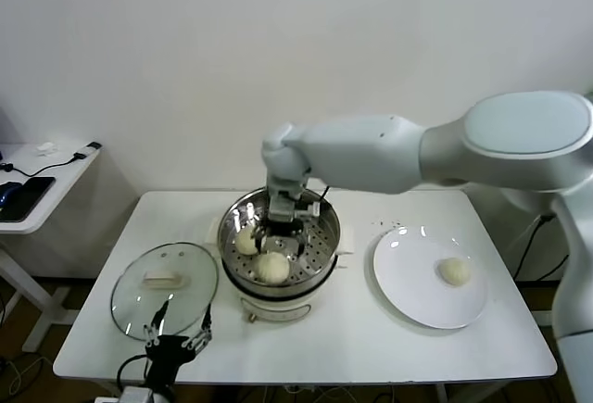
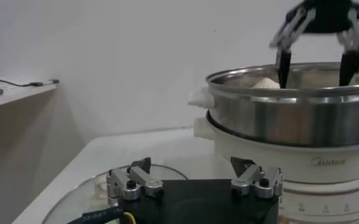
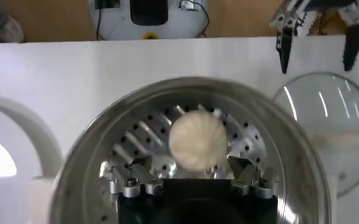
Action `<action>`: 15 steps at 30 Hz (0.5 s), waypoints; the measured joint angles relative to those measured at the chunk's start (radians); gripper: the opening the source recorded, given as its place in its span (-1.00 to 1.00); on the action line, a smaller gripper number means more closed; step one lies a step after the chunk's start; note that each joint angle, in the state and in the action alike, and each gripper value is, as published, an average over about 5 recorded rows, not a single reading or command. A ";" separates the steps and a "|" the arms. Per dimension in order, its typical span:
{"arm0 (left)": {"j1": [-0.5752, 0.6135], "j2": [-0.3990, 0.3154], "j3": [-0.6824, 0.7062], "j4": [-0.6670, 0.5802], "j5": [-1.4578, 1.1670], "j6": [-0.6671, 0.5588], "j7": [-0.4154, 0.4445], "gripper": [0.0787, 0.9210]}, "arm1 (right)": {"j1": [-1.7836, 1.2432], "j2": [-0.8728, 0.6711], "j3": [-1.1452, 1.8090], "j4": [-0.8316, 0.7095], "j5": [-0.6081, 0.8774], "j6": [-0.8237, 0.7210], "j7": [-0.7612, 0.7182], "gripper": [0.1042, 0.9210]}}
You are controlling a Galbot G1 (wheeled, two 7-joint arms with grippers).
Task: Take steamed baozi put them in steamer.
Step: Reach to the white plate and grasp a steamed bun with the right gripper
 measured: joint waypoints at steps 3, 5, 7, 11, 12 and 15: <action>0.001 0.001 -0.001 -0.002 0.000 -0.001 0.000 0.77 | 0.045 -0.045 -0.020 -0.010 0.065 -0.020 -0.012 0.76; 0.001 0.004 -0.002 -0.002 -0.001 -0.003 0.000 0.77 | 0.081 -0.088 -0.046 -0.010 0.111 -0.055 -0.015 0.76; 0.001 0.007 -0.004 -0.002 -0.001 -0.005 0.000 0.77 | 0.118 -0.141 -0.076 -0.004 0.151 -0.106 -0.016 0.76; 0.000 0.011 -0.005 0.003 -0.002 -0.008 0.000 0.77 | 0.185 -0.267 -0.144 0.025 0.206 -0.234 -0.013 0.76; -0.001 0.011 -0.005 0.006 -0.002 -0.009 0.000 0.77 | 0.196 -0.300 -0.162 0.035 0.214 -0.265 -0.011 0.76; -0.004 0.011 -0.003 0.011 -0.002 -0.009 0.000 0.77 | 0.219 -0.402 -0.210 0.065 0.228 -0.354 -0.001 0.76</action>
